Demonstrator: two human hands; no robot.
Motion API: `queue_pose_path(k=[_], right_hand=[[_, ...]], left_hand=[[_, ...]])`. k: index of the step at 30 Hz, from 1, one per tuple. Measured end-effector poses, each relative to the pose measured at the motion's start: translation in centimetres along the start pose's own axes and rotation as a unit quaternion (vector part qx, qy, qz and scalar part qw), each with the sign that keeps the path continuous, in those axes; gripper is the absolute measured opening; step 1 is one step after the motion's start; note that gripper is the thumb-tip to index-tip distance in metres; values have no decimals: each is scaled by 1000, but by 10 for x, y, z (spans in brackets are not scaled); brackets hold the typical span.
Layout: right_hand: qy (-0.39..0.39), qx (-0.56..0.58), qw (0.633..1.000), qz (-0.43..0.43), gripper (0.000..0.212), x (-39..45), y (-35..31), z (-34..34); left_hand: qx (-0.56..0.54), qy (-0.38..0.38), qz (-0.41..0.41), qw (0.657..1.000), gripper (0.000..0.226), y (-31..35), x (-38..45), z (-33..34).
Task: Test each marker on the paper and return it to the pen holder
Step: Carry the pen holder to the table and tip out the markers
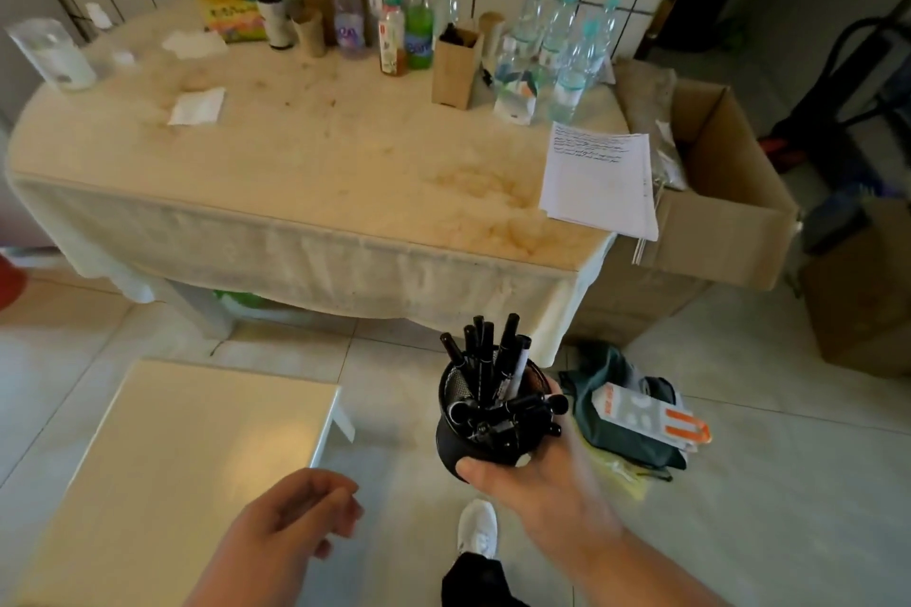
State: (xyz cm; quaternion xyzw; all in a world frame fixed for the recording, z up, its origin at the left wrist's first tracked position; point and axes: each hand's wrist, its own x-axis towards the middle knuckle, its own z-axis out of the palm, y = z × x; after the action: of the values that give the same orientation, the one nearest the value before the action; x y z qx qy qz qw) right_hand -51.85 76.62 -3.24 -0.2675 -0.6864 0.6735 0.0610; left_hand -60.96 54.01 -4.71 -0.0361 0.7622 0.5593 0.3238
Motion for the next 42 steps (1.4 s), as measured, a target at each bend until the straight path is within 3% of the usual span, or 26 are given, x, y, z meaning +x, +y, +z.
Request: queue_pose_path(k=[7, 11, 16, 21, 24, 32, 38, 42], right_hand=[[-59, -23, 998, -16, 80, 96, -32, -44], [-82, -25, 996, -13, 71, 150, -42, -51], [-89, -14, 996, -10, 67, 207, -50, -44], [-68, -30, 997, -16, 81, 270, -54, -20], [-58, -49, 997, -16, 76, 307, -60, -2], [-42, -34, 999, 0, 73, 384, -92, 29], [-30, -50, 998, -23, 73, 430, -106, 39], [-53, -18, 998, -10, 76, 462, -115, 40]], left_hand=[[-11, 58, 2, 998, 18, 54, 61, 31], [-5, 79, -8, 997, 28, 76, 87, 35], [6, 92, -6, 996, 13, 101, 117, 33], [17, 73, -9, 997, 15, 127, 177, 14], [33, 51, -14, 998, 24, 147, 219, -7], [102, -24, -24, 994, 9, 193, 311, -40], [123, -49, -3, 991, 12, 228, 360, -47], [115, -27, 9, 993, 12, 244, 384, -46]])
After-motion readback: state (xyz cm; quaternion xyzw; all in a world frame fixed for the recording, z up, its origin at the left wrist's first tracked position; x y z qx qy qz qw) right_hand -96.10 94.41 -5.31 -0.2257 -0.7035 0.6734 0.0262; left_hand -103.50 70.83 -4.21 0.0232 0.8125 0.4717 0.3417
